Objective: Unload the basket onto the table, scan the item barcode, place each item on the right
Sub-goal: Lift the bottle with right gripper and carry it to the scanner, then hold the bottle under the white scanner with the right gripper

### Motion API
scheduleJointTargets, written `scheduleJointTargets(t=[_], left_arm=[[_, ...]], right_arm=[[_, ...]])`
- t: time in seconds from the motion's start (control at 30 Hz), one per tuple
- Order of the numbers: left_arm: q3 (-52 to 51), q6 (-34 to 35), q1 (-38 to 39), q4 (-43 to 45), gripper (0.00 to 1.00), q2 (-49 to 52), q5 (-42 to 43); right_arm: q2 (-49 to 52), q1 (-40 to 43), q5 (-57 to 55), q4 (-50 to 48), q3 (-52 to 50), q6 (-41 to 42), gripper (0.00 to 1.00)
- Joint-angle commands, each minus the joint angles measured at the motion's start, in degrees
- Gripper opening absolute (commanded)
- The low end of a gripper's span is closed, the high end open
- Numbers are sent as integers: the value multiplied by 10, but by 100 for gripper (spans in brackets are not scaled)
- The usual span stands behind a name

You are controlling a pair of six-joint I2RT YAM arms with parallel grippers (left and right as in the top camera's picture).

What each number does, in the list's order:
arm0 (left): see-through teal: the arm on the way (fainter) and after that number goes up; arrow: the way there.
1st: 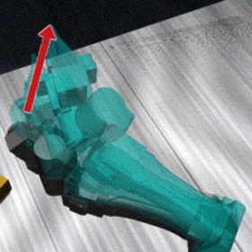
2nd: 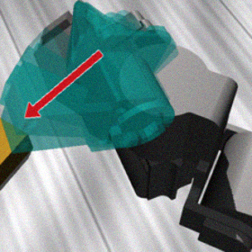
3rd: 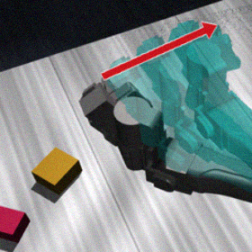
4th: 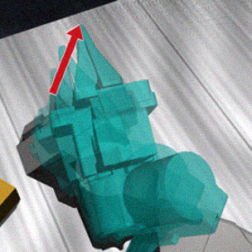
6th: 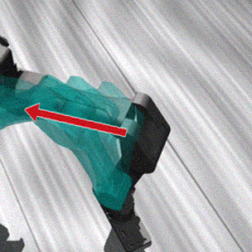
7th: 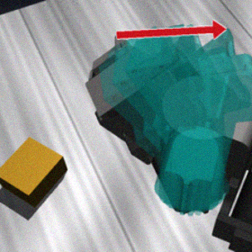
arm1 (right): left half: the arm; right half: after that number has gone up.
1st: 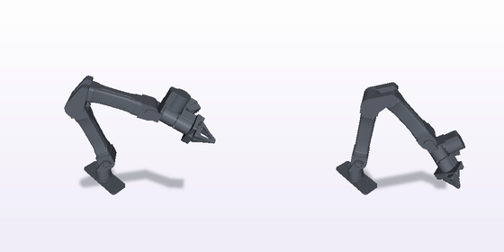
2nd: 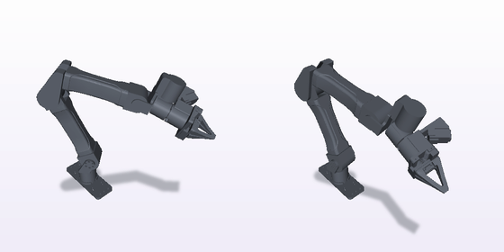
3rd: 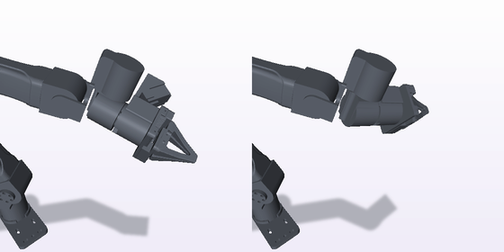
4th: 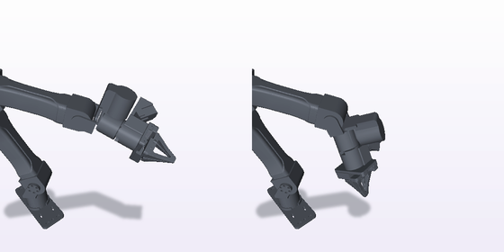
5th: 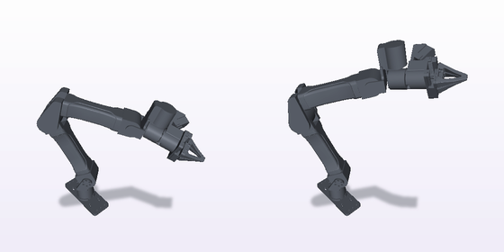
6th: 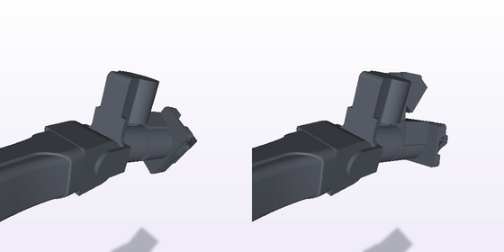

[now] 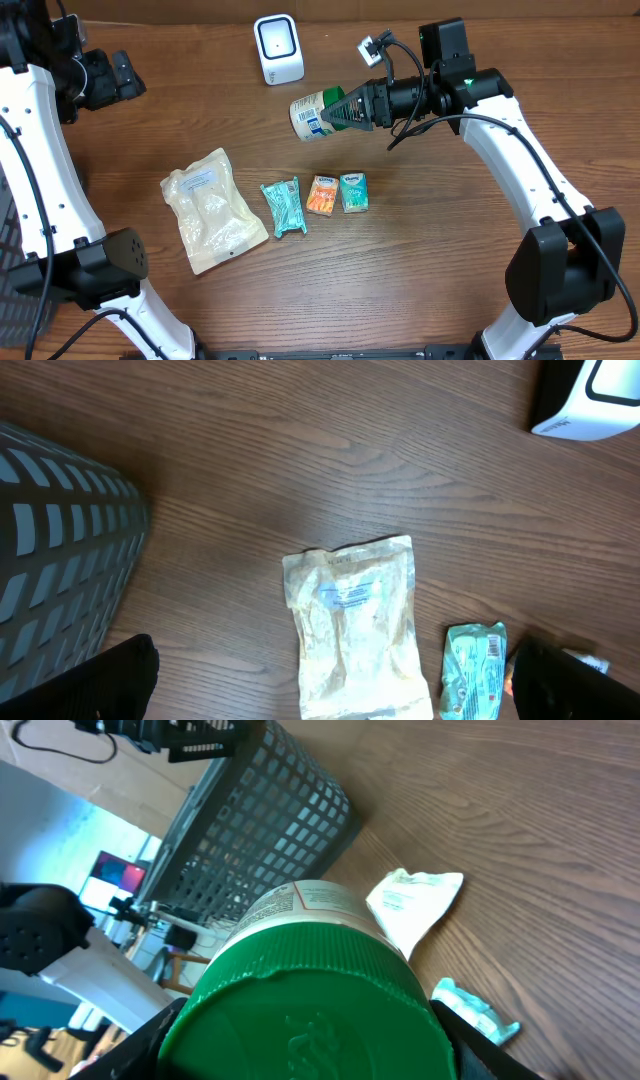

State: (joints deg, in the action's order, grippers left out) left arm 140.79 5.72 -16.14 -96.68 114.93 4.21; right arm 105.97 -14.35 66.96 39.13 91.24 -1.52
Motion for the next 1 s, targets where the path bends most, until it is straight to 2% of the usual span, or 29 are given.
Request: scheduleJointTargets(t=[0.0, 0.1, 0.27, 0.43, 0.53, 0.57, 0.9, 0.97], left_arm=[[-1, -10, 0, -1, 100, 1, -2], [-1, -10, 0, -1, 99, 1, -2], [-1, -10, 0, -1, 99, 1, -2], [-1, -10, 0, -1, 100, 1, -2], [-1, -10, 0, -1, 100, 1, -2], [-1, -10, 0, -1, 100, 1, -2], [-1, -10, 0, -1, 100, 1, -2], [-1, -10, 0, -1, 99, 1, -2]], right_arm=[[-5, -2, -34, -4, 18, 40, 19], [-5, -15, -135, 6, 18, 50, 19], [-5, -63, -386, 3, 18, 62, 19], [-4, -127, -671, -82, 18, 49, 19], [-3, -153, -766, -158, 18, -10, 21], [-2, -158, -784, -184, 18, -28, 26], [61, -164, -798, -444, 18, -265, 28], [87, -164, -798, -506, 18, -307, 31]])
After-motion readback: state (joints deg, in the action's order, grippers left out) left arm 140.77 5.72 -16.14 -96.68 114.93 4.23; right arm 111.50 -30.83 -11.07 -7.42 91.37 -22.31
